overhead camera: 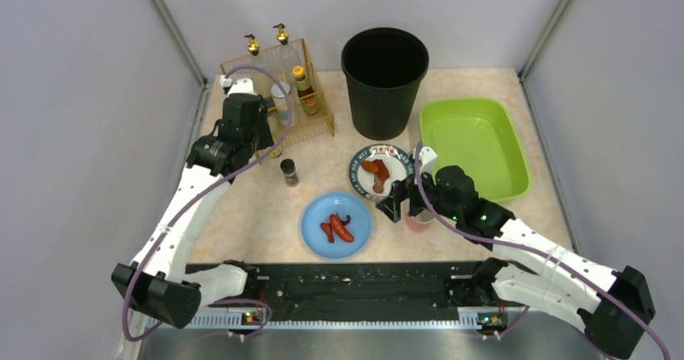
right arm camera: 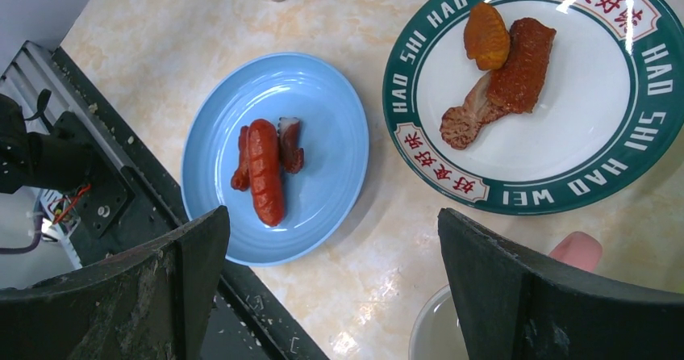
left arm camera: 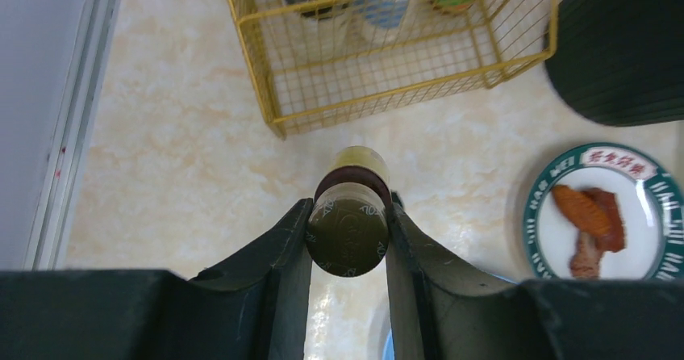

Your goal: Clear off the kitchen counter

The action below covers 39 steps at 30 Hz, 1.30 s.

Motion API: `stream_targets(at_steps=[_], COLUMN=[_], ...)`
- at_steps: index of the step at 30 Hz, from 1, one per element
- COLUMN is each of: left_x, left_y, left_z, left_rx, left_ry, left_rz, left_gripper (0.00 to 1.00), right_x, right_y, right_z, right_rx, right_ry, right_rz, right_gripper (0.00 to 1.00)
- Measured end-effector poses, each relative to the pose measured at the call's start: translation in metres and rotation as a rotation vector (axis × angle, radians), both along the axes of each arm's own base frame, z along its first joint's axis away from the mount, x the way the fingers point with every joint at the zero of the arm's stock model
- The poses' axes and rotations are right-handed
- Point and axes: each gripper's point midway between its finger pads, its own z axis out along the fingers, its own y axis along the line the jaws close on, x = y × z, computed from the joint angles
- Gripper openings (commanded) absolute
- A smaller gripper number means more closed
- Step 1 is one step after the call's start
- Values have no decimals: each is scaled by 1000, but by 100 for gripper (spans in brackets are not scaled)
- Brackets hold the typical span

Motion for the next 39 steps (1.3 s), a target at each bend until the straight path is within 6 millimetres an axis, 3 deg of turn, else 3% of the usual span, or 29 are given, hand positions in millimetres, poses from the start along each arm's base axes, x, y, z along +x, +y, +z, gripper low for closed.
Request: stream_targets(at_steps=[6,11,21,30,39], left_x=[13,40,102,144,165], left_y=[-11,-21,-43,-56,-68], left_z=[50,63,47,30,-15], left_rx=[-34,-27,-2,19,28], left_ry=[-105,-121,-70,-42,50], left_rz=[-50,-66,-76,-83,-103], left_gripper=[0,0,0,0,0], right_x=[0,0,0,1,1], right_y=[0,-1,-2,-2,-2], right_z=[0,2,5,6,6], right_rx=[0,4,11,10,9], right_ry=[0,-5,-16,-18,-19], right_rz=[0,-2,-7,-11,-14], right_gripper=[99,99,99,99,99])
